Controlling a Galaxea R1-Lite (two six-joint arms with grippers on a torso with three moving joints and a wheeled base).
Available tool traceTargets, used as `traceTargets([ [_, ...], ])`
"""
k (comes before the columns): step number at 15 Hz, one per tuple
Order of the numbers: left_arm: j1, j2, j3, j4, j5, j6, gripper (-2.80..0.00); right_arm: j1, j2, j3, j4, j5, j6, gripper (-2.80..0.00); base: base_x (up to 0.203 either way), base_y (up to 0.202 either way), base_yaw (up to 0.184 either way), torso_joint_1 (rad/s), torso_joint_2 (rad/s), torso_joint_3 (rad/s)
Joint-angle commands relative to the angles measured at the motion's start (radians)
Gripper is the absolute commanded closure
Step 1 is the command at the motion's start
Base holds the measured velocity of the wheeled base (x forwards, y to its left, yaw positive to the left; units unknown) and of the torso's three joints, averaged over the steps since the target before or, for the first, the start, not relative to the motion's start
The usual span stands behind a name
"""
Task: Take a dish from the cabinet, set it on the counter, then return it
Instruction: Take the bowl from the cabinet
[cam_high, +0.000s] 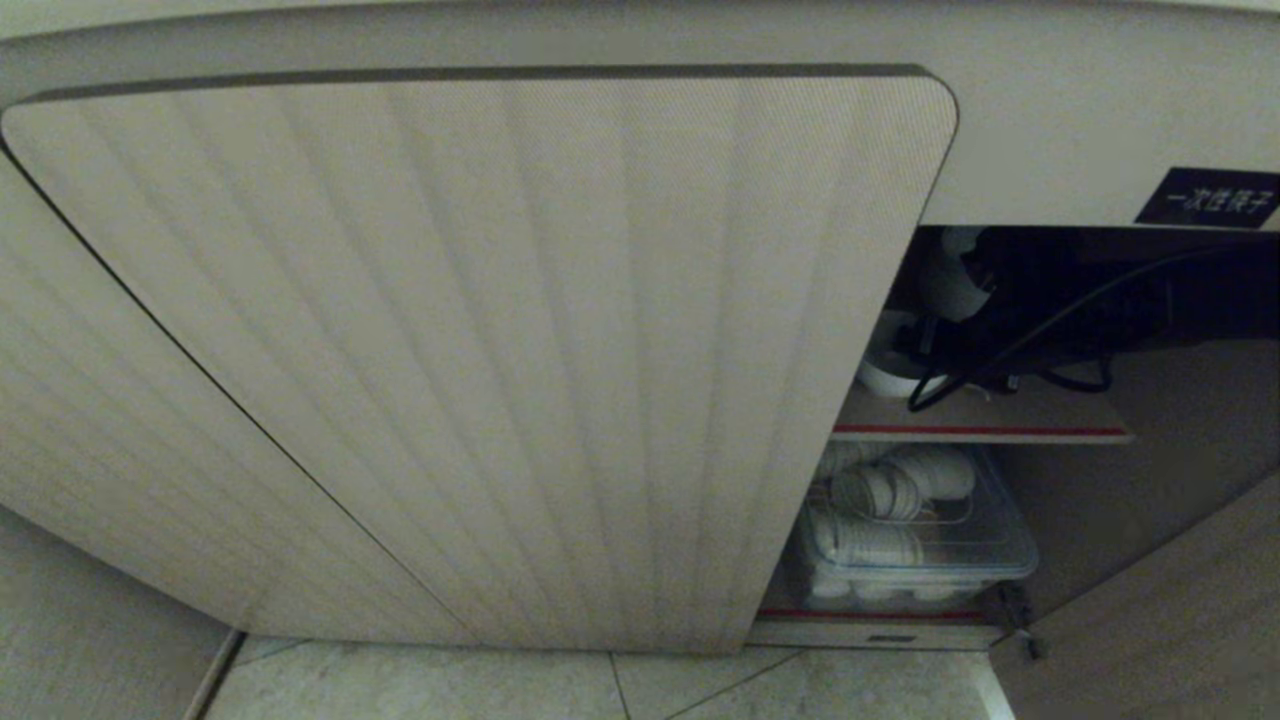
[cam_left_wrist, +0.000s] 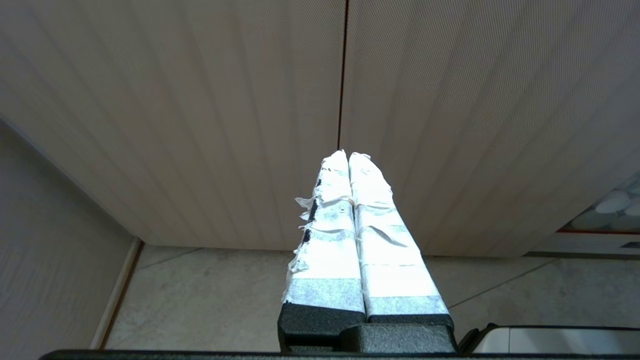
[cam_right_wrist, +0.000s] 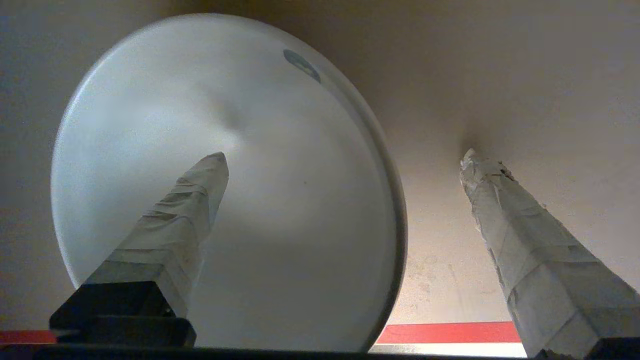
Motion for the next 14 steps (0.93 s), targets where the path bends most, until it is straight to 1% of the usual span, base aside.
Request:
traceTargets([
  [1,0.000,0.000,0.000,0.000,0.000,-0.001,0.00,0.000,0.000,0.000,-0.001,0.001,0.002,-2.80,0.000,0.000,0.000,0.000,0.00,0.000],
  [14,0.000,0.000,0.000,0.000,0.000,-0.001,0.00,0.000,0.002,0.000,-0.025,0.002,0.003,-2.80,0.000,0.000,0.000,0.000,0.00,0.000],
])
